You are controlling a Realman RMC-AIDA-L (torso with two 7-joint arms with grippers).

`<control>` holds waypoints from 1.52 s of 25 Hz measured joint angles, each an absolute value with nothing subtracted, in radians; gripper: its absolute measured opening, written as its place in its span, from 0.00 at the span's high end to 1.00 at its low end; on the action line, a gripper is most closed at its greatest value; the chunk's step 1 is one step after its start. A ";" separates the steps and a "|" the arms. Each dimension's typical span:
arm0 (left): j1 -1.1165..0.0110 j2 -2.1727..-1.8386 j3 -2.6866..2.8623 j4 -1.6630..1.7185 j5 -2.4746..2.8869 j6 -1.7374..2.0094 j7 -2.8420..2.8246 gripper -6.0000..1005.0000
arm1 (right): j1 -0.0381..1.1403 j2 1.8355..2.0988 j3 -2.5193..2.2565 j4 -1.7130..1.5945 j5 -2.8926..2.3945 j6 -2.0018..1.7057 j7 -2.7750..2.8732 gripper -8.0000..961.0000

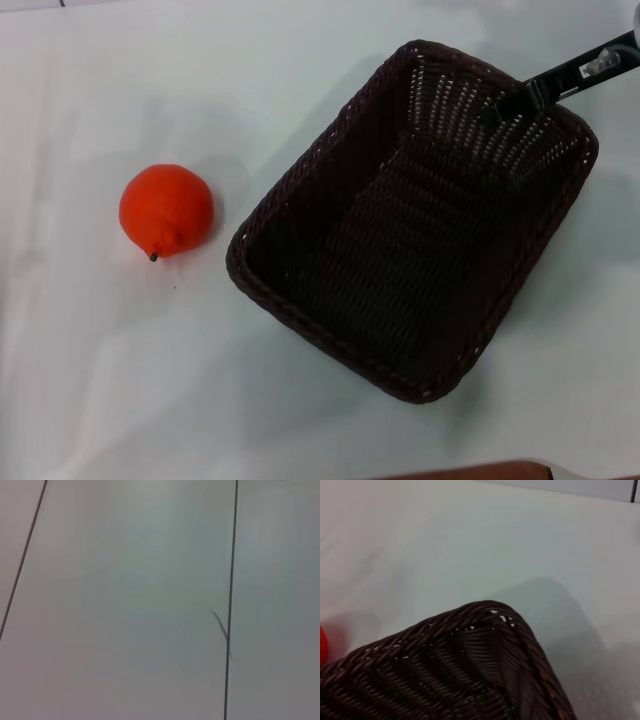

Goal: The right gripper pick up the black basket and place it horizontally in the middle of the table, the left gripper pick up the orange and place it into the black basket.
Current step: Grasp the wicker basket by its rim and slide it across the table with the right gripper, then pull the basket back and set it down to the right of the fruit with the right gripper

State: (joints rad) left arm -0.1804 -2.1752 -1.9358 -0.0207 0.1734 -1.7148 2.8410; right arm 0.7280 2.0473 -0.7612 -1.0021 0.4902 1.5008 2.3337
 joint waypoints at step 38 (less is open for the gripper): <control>-0.240 -2.163 -1.930 -0.067 0.174 -1.614 2.832 0.10 | 0.428 2.100 -0.769 -0.959 0.995 1.232 2.711 0.77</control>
State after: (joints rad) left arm -0.2403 -2.1629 -1.9304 -0.0675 0.1738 -1.6144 2.8318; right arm 0.4283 2.0998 -0.7688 -0.9586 0.9949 1.2324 2.7113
